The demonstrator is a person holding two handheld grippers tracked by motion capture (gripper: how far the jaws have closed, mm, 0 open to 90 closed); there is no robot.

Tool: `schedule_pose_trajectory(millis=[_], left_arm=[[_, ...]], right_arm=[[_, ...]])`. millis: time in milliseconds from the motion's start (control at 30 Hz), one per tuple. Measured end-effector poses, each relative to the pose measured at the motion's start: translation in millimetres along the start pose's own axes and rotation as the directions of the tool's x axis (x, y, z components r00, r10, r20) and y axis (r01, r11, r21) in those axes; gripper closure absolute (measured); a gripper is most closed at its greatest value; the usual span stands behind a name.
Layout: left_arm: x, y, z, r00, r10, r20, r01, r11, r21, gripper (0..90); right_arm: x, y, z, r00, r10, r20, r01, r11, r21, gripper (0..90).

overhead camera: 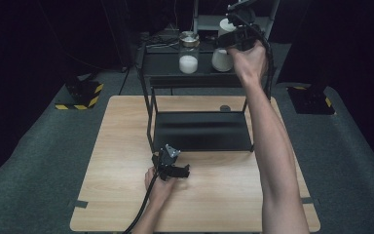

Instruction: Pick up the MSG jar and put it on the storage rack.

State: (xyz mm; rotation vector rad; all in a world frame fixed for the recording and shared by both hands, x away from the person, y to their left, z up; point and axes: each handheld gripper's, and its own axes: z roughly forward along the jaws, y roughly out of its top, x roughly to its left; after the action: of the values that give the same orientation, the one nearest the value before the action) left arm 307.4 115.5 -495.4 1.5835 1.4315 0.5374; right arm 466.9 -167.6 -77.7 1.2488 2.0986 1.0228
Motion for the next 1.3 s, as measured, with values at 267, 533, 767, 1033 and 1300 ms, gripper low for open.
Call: schedule_pose_trajectory(millis=[267, 533, 767, 1033, 1300], left_arm=[[0.5, 0.8, -0.4, 1.0, 0.006, 0.0, -0.006, 1.0, 0.005, 0.5], [-0.9, -0.1, 0.3, 1.0, -0.001, -0.004, 0.001, 1.0, -0.001, 0.5], [-1.4, -0.9, 0.6, 1.0, -0.008, -0.004, 0.007, 1.0, -0.006, 0.5], [-0.9, -0.2, 0.3, 1.0, -0.002, -0.004, 0.002, 1.0, -0.001, 0.5], [-0.8, 0.2, 0.1, 1.0, 0.001, -0.004, -0.001, 1.0, 0.002, 0.5]], right_arm=[[5.3, 4.9, 10.0, 0.9996, 0.017, 0.023, -0.018, 1.0, 0.024, 32.7], [1.0, 4.5, 14.1, 1.0, 0.002, 0.006, -0.002, 1.0, 0.021, 32.6], [-2.0, 2.7, 14.5, 1.0, -0.008, -0.005, 0.008, 1.0, 0.015, 32.4], [-9.3, -3.8, 15.8, 0.9995, -0.001, -0.03, 0.0, 1.0, -0.004, 29.3], [-24.7, -18.1, 18.2, 0.9949, 0.045, -0.091, -0.048, 0.998, -0.035, 8.7]])
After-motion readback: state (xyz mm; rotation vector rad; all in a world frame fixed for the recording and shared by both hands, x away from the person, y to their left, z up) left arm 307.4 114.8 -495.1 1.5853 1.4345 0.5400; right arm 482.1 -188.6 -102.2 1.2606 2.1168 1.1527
